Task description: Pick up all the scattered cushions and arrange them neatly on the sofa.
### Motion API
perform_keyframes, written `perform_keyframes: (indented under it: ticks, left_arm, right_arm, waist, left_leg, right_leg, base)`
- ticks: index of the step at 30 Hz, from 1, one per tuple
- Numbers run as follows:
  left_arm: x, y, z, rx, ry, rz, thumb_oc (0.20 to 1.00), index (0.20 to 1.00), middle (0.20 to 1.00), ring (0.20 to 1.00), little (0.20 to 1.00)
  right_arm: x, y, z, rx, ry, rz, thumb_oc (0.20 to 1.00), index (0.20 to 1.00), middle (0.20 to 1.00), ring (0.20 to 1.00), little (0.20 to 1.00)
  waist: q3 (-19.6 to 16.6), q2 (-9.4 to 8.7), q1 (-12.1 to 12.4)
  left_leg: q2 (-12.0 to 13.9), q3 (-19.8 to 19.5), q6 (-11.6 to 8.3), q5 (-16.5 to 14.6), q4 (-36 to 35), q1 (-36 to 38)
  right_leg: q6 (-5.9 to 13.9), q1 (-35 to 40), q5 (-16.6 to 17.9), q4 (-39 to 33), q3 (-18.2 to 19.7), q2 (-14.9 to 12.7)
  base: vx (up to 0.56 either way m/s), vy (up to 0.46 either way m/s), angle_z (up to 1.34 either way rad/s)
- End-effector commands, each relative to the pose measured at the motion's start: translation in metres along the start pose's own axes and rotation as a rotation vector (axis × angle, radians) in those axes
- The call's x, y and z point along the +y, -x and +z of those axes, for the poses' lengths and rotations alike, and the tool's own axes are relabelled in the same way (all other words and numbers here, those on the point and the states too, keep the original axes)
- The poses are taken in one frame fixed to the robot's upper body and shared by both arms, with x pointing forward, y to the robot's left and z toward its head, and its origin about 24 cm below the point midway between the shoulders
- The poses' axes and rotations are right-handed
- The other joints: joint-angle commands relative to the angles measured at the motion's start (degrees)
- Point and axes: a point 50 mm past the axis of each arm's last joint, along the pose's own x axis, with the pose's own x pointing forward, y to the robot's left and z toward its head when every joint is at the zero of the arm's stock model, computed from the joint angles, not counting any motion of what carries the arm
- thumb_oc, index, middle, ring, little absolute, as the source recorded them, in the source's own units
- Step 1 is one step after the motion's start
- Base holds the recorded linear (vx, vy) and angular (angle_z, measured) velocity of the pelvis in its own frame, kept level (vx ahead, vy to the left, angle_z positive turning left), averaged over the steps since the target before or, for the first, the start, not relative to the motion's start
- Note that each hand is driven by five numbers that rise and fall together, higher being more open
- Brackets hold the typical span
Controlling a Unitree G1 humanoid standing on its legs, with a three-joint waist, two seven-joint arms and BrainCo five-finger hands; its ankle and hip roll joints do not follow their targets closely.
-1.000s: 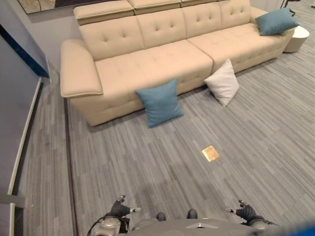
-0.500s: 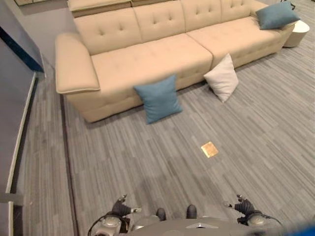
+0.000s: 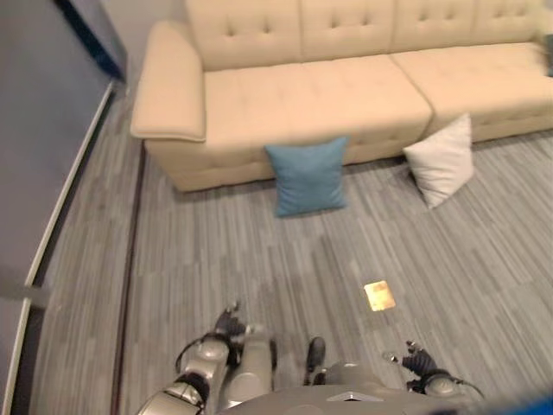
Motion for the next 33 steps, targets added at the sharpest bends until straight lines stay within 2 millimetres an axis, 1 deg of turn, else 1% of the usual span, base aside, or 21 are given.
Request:
perform_keyframes:
  ticks: [1,2,3,4,6,7,8,9,10,11,12,15,18,20,22,25,26,27,29,31,33]
  left_arm:
    - [-0.007,0.004,-0.02,0.085,-0.008,-0.013,1.0,1.0,1.0,1.0,1.0]
    - [-0.007,0.008,-0.03,0.115,-0.001,-0.008,1.0,1.0,1.0,1.0,1.0]
    - [-0.006,0.008,-0.032,0.121,0.002,-0.004,1.0,1.0,1.0,1.0,1.0]
    - [-0.005,0.009,-0.035,0.129,0.002,-0.002,1.0,1.0,1.0,1.0,1.0]
    - [-0.005,0.011,-0.039,0.139,0.005,-0.003,1.0,1.0,1.0,1.0,1.0]
    - [-0.003,0.011,-0.039,0.137,0.004,-0.001,1.0,1.0,1.0,1.0,1.0]
    - [-0.002,0.011,-0.038,0.131,0.008,0.001,1.0,1.0,1.0,1.0,1.0]
    - [0.001,0.009,-0.033,0.113,0.004,0.004,1.0,1.0,1.0,1.0,1.0]
    - [0.004,0.007,-0.028,0.1,-0.016,0.009,1.0,1.0,1.0,1.0,1.0]
    - [0.005,0.007,-0.028,0.099,-0.025,0.01,1.0,1.0,1.0,1.0,1.0]
    - [0.006,0.006,-0.027,0.097,-0.026,0.012,1.0,1.0,1.0,1.0,1.0]
    - [0.007,0.006,-0.027,0.101,-0.028,0.007,1.0,1.0,1.0,1.0,1.0]
    - [0.003,0.008,-0.033,0.121,-0.047,-0.01,1.0,1.0,1.0,1.0,1.0]
    - [0.001,0.008,-0.034,0.126,-0.063,-0.024,1.0,1.0,1.0,1.0,1.0]
    - [-0.006,0.007,-0.03,0.11,-0.084,-0.053,1.0,1.0,1.0,1.0,1.0]
    - [-0.012,0.006,-0.024,0.09,-0.097,-0.075,1.0,1.0,1.0,1.0,1.0]
    - [-0.013,0.006,-0.024,0.091,-0.107,-0.079,1.0,1.0,1.0,1.0,1.0]
    - [-0.013,0.006,-0.025,0.091,-0.108,-0.082,1.0,1.0,1.0,1.0,1.0]
    - [-0.014,0.006,-0.025,0.089,-0.115,-0.085,1.0,1.0,1.0,1.0,1.0]
    - [-0.013,0.007,-0.028,0.097,-0.112,-0.078,1.0,1.0,1.0,1.0,1.0]
    - [-0.014,0.007,-0.027,0.097,-0.114,-0.082,1.0,1.0,1.0,1.0,1.0]
  right_arm:
    - [-0.016,0.001,0.005,-0.054,0.007,-0.03,1.0,1.0,1.0,1.0,1.0]
    - [-0.014,0.001,0.006,-0.065,0.028,-0.019,1.0,1.0,1.0,1.0,1.0]
    - [-0.013,0.001,0.007,-0.07,0.024,-0.015,1.0,1.0,1.0,1.0,1.0]
    - [-0.007,0.001,0.008,-0.072,0.03,0.003,1.0,1.0,1.0,1.0,1.0]
    - [-0.005,0.001,0.01,-0.082,0.034,0.012,1.0,1.0,1.0,1.0,1.0]
    - [0.0,0.0,0.019,-0.112,0.041,0.03,1.0,1.0,1.0,1.0,1.0]
    - [0.002,0.0,0.022,-0.122,0.042,0.037,1.0,1.0,1.0,1.0,1.0]
    - [0.003,-0.001,0.029,-0.147,0.043,0.044,1.0,1.0,1.0,1.0,1.0]
    - [0.005,-0.001,0.036,-0.171,0.034,0.048,1.0,1.0,1.0,1.0,1.0]
    - [0.006,-0.001,0.038,-0.175,0.035,0.051,1.0,1.0,1.0,1.0,1.0]
    - [0.007,-0.001,0.035,-0.167,0.039,0.052,1.0,1.0,1.0,1.0,1.0]
    - [0.005,-0.001,0.035,-0.165,0.041,0.053,1.0,1.0,1.0,1.0,1.0]
    - [0.005,-0.001,0.029,-0.146,0.045,0.055,1.0,1.0,1.0,1.0,1.0]
    - [0.005,0.0,0.027,-0.142,0.051,0.058,1.0,1.0,1.0,1.0,1.0]
    - [-0.002,0.001,0.014,-0.105,0.035,0.035,1.0,1.0,1.0,1.0,1.0]
    - [-0.005,0.001,0.011,-0.095,0.026,0.025,1.0,1.0,1.0,1.0,1.0]
    - [-0.004,0.002,0.011,-0.097,0.028,0.026,1.0,1.0,1.0,1.0,1.0]
    - [-0.004,0.002,0.011,-0.098,0.027,0.027,1.0,1.0,1.0,1.0,1.0]
    - [-0.003,0.002,0.013,-0.107,0.031,0.032,1.0,1.0,1.0,1.0,1.0]
    - [-0.002,0.002,0.012,-0.107,0.032,0.033,1.0,1.0,1.0,1.0,1.0]
    - [-0.003,0.002,0.01,-0.097,0.023,0.033,1.0,1.0,1.0,1.0,1.0]
  waist:
    - [0.6,2.4,-2.0]
    - [-0.2,3.18,-0.8]
    - [-0.3,2.95,-0.8]
    - [-1.3,2.51,-0.6]
    - [-2.1,2.22,-0.2]
    - [-2.5,1.84,0.7]
    - [-2.4,1.79,0.8]
    - [-1.8,1.91,0.6]
    - [-1.0,2.34,0.0]
    - [-0.9,2.59,0.0]
    - [-1.0,3.12,0.1]
    - [-0.9,3.23,-1.2]
    - [-1.2,2.2,-2.5]
    - [-1.4,2.17,-2.8]
    - [-1.3,1.8,-3.6]
    - [-0.6,0.95,-3.9]
    - [-0.4,0.39,-4.1]
    - [-0.5,0.29,-4.0]
    - [-0.8,0.08,-3.9]
    - [-1.1,0.18,-3.8]
    - [-1.5,0.72,-4.0]
  left_leg:
    - [-1.4,-2.0,1.85,3.6,-25.3,13.6]
    - [-1.3,-1.7,1.45,9.2,-31.6,11.2]
    - [-1.1,-0.5,1.37,9.3,-31.3,11.3]
    - [-1.7,-1.2,2.61,8.0,-31.8,12.9]
    - [-2.3,-1.8,3.18,7.0,-32.0,14.2]
    - [-3.0,-1.0,4.89,4.6,-31.8,16.7]
    - [-3.2,-1.1,5.53,3.7,-31.6,17.4]
    - [-3.6,-1.5,6.54,2.9,-31.5,18.9]
    - [-3.4,-2.2,7.14,2.2,-31.5,20.2]
    - [-3.4,-2.4,7.29,1.6,-31.5,20.8]
    - [-3.3,-2.7,7.34,0.9,-31.6,21.8]
    - [-3.7,-5.0,6.93,0.7,-32.7,23.9]
    - [-5.3,-7.6,6.02,-0.3,-33.2,26.2]
    - [-5.6,-8.0,5.77,-0.4,-32.6,26.0]
    - [-5.3,-6.3,3.42,-0.2,-28.8,24.6]
    - [-3.8,-2.7,1.96,-0.4,-23.0,21.8]
    - [-1.3,0.0,1.94,-0.6,-23.1,20.9]
    - [-0.2,0.8,2.02,-0.8,-24.2,21.0]
    - [1.7,0.4,1.56,0.1,-26.3,21.0]
    - [4.1,-2.0,0.69,2.1,-28.1,20.6]
    - [4.5,-3.0,0.24,3.0,-30.1,21.5]
  right_leg:
    - [7.16,3.1,-0.1,0.6,1.3,-3.6]
    - [7.22,5.6,-1.9,0.3,2.5,-2.1]
    - [7.27,6.3,-2.2,0.5,2.7,-2.2]
    - [7.88,6.6,-3.1,1.6,2.4,-2.9]
    - [8.74,6.4,-3.1,3.8,2.8,-3.8]
    - [11.02,4.7,-1.8,10.6,2.8,-5.7]
    - [11.82,3.3,-0.7,13.7,2.7,-6.5]
    - [12.91,0.4,2.8,20.2,3.3,-7.0]
    - [12.97,-1.9,4.3,24.4,3.2,-7.0]
    - [12.86,-2.6,4.2,25.8,2.6,-7.5]
    - [12.25,-4.3,3.7,25.3,0.7,-8.6]
    - [11.05,-6.4,0.5,20.1,2.9,-4.3]
    - [10.36,-6.1,2.2,8.2,5.9,-1.5]
    - [9.75,-5.1,2.0,7.4,7.3,-0.9]
    - [8.73,-2.5,2.1,4.9,5.3,-1.4]
    - [7.9,-0.4,2.7,2.3,3.6,-2.1]
    - [7.92,0.3,2.6,1.5,2.7,-3.0]
    - [8.05,0.7,2.6,1.2,2.2,-3.4]
    - [8.15,0.9,2.4,0.8,1.7,-4.1]
    - [8.39,0.6,1.6,1.6,1.3,-5.2]
    - [8.49,0.5,1.4,1.9,1.2,-6.0]
  base:
    - [0.51,0.041,-0.62]
    - [0.5,0.072,-0.5]
    - [0.59,0.144,-0.4]
    - [0.47,0.2,-0.73]
    - [0.39,0.21,-0.74]
    - [0.29,0.215,-0.55]
    - [0.39,0.313,-0.48]
    - [0.24,0.212,-0.02]
    - [0.23,0.187,0.6]
    - [0.24,0.127,0.82]
    - [0.22,0.073,0.73]
    - [0.19,0.003,0.29]
    - [0.22,-0.072,0.53]
    - [0.15,-0.071,0.81]
    - [0.09,-0.095,0.4]
    - [-0.03,-0.058,0.78]
    - [-0.04,0.012,0.6]
    - [-0.04,0.057,0.56]
    - [0.0,0.105,0.44]
    - [0.03,0.214,0.04]
    - [0.05,0.301,0.12]
